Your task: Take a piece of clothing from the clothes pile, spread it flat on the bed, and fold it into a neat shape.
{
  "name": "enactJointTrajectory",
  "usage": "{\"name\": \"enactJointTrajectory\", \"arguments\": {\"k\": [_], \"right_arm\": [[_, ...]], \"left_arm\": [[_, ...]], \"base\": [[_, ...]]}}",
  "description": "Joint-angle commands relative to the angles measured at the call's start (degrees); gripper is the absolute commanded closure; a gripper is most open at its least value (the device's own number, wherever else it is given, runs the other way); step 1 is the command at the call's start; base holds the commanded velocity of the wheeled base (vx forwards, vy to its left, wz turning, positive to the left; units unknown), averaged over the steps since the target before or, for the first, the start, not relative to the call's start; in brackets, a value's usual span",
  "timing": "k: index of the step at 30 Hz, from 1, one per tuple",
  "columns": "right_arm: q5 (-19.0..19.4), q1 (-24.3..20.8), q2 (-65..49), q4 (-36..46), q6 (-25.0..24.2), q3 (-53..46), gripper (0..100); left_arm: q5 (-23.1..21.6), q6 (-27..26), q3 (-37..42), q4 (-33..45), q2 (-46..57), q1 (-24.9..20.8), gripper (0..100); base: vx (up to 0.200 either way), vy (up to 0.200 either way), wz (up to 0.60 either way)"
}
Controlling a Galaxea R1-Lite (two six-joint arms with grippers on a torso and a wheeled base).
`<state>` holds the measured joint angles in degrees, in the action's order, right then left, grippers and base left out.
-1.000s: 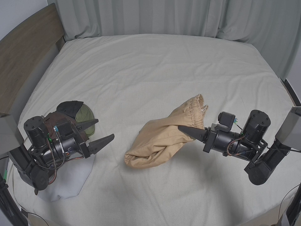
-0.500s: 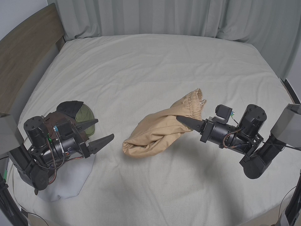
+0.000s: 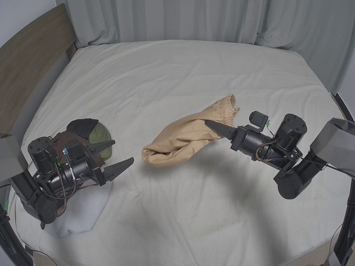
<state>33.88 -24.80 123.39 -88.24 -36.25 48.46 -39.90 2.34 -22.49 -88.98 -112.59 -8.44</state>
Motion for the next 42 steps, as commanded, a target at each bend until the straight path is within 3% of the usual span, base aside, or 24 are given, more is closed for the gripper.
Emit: {"name": "enactJointTrajectory", "arguments": {"k": [1, 7, 16, 27, 34, 42], "right_arm": [[0.0, 1.6, 5.4, 0.7, -2.8, 7.0, 100], [0.0, 2.7, 8.0, 4.1, -3.8, 14.2, 100], [-0.1, 3.4, 13.2, 16.3, -4.4, 31.6, 100], [-0.3, 4.9, 20.0, 23.2, -4.4, 44.8, 100], [-0.4, 5.9, 21.3, 26.9, -4.4, 51.5, 100], [-0.4, 7.2, 24.4, 27.6, -4.3, 52.4, 100]], "left_arm": [[0.0, 0.0, 0.1, -0.1, -0.4, 0.1, 0], [0.0, 0.0, 0.1, -0.1, -0.5, 0.1, 0], [-0.1, 0.0, 0.5, -0.1, -0.7, 0.1, 0], [-0.1, 0.0, 0.6, -0.1, -0.7, 0.1, 0], [-0.1, 0.0, 0.6, -0.1, -1.1, 0.3, 0], [-0.1, 0.0, 0.6, -0.1, -1.1, 0.2, 0]], "base": [[0.000, 0.000, 0.00], [0.000, 0.000, 0.00], [0.000, 0.000, 0.00], [0.000, 0.000, 0.00], [0.000, 0.000, 0.00], [0.000, 0.000, 0.00]]}}
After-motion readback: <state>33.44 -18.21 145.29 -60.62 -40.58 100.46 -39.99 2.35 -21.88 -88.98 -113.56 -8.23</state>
